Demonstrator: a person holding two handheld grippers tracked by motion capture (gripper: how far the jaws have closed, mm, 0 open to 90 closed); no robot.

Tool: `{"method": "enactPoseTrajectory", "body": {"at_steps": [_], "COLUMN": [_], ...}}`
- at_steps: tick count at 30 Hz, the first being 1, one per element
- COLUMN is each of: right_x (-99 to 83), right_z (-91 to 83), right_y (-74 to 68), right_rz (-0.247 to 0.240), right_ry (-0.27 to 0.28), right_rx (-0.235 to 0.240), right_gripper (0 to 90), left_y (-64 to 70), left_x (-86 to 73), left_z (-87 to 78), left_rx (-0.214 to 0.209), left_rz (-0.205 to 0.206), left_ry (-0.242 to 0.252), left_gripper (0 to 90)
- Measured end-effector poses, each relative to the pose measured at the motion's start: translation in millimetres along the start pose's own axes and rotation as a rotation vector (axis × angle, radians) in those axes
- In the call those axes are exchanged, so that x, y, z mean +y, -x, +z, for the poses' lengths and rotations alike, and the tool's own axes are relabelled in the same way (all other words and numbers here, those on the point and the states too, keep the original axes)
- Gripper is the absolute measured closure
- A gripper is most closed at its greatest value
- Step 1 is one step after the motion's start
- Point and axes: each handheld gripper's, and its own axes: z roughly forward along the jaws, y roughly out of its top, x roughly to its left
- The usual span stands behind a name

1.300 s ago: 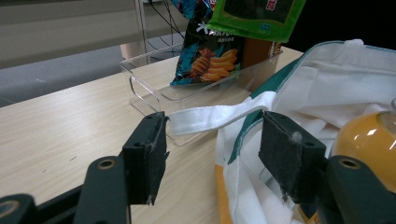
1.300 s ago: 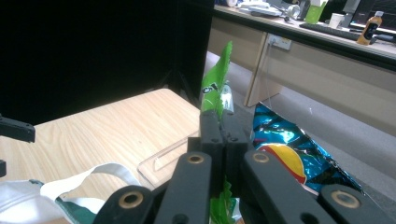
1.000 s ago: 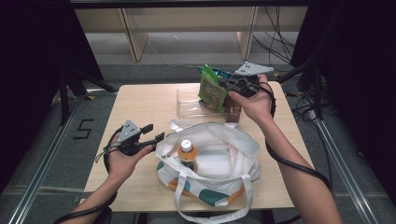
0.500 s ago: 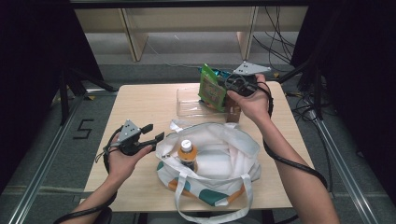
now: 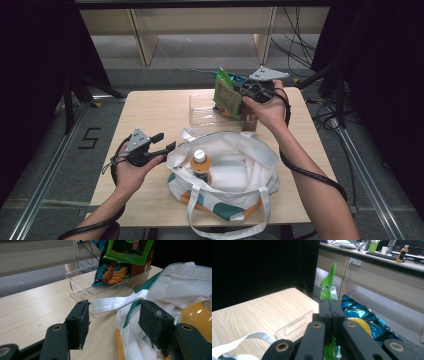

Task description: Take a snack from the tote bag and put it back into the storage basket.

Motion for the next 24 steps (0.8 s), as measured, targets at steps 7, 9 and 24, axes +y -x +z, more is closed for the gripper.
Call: {"method": "enactPoseTrajectory", "body": {"at_steps": [7,9,24], "right_x": [-1.2,-1.5,-2.8], "right_z": [4.6,5.5,12.6], "right_y": [-0.4,-1.1,-0.3], "right_rz": [0.009,0.032,-0.003], "right_ry": [0.015,0.006,0.008], "right_rx": [-0.006,0.007,-0.013], "right_gripper": [90.0,90.0,90.0], "left_y": [0.4,0.4,0.0], "left_x": [0.5,0.5,0.4], "left_z": [-0.9,-0.9,-1.0], "left_rx": [0.008,0.008,0.008], "left_rz": [0.001,0.001,0.003], "left_ry": [-0.007,-0.007,-0.007], "left_gripper": [40.4,40.4,40.4]}}
